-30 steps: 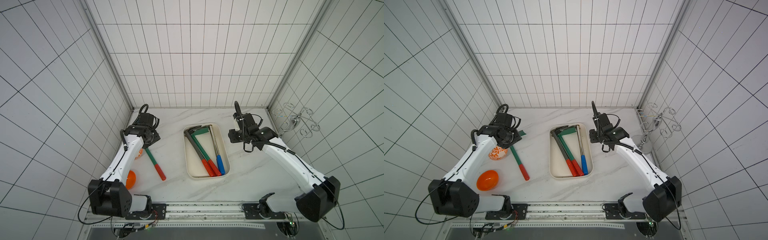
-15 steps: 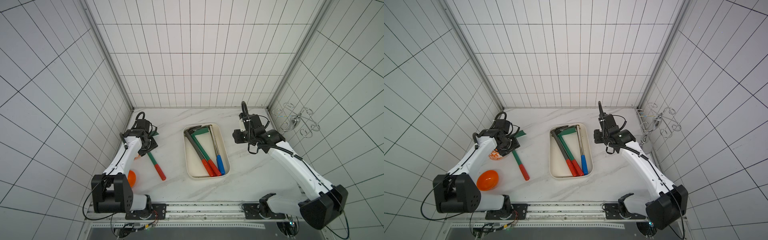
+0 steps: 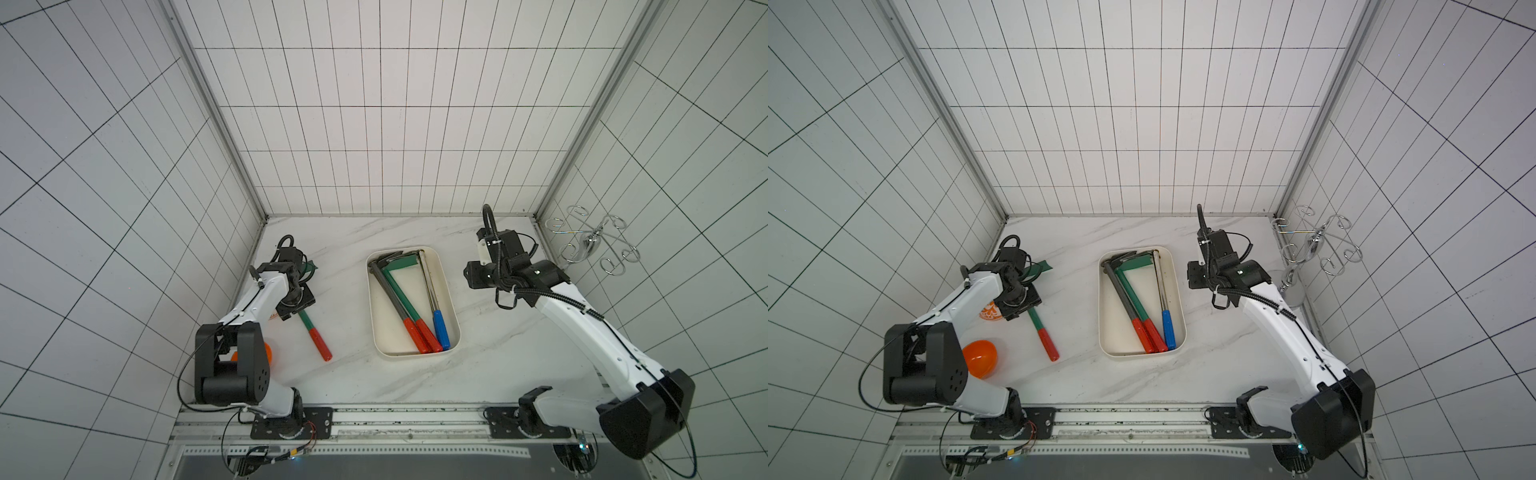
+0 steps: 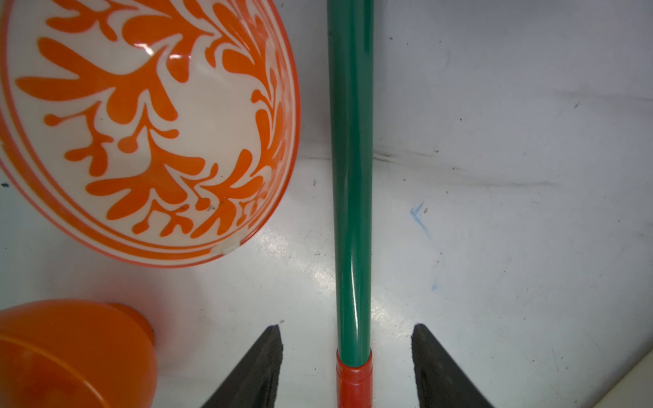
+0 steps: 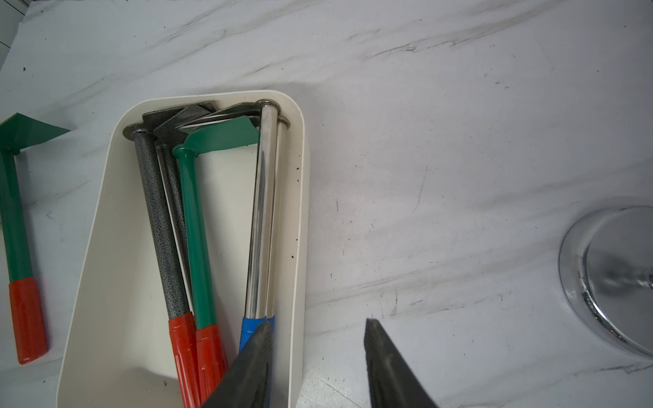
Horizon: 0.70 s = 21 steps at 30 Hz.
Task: Put the small hoe into the storage box
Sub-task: Move the hoe to the center of the board.
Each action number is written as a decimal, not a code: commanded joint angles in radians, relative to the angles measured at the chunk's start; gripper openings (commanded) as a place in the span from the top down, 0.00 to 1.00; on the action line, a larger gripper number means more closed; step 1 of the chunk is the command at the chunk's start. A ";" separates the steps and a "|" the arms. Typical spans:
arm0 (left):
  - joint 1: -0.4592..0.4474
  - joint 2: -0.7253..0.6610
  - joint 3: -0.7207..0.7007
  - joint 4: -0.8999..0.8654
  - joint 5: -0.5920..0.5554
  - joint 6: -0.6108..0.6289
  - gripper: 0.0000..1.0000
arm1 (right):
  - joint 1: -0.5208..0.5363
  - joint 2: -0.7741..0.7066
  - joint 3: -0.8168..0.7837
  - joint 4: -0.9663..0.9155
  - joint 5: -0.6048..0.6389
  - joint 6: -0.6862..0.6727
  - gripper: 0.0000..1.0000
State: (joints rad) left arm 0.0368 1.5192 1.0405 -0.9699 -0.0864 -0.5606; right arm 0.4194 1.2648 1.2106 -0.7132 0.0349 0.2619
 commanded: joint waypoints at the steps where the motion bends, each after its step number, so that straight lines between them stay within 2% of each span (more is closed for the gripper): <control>1: 0.006 0.042 0.005 0.051 -0.025 -0.012 0.39 | -0.009 -0.024 -0.048 0.004 -0.013 -0.004 0.56; 21: 0.008 0.204 0.012 0.134 -0.014 -0.016 0.45 | -0.012 -0.023 -0.044 0.001 -0.032 0.000 0.56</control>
State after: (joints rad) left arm 0.0402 1.7054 1.0382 -0.8680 -0.1001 -0.5709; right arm 0.4183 1.2648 1.2106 -0.7136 0.0086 0.2623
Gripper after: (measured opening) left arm 0.555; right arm 0.438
